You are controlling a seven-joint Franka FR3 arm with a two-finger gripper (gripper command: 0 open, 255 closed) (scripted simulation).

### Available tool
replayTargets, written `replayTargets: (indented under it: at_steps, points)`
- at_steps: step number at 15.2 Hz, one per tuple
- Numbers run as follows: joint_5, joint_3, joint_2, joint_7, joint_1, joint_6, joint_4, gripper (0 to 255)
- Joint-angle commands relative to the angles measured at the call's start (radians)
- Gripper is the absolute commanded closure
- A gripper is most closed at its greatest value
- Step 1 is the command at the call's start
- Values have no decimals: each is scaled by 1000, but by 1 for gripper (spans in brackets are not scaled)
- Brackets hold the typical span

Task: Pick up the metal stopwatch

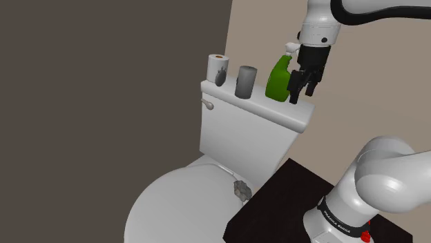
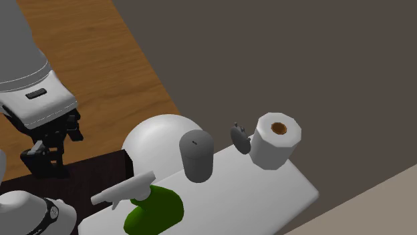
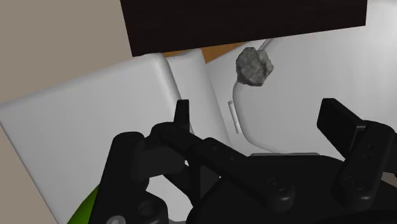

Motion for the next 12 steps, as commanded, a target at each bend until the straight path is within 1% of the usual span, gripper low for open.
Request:
replayTargets:
  at_steps: [1, 6, 9, 12]
  points:
    - [0, 0, 0, 0, 0, 0, 0, 0]
    - [60, 88, 162, 232, -39, 114, 73, 0]
    - [77, 133, 267, 367, -67, 173, 136, 0]
    - [79, 172, 376, 500, -96, 221, 212, 0]
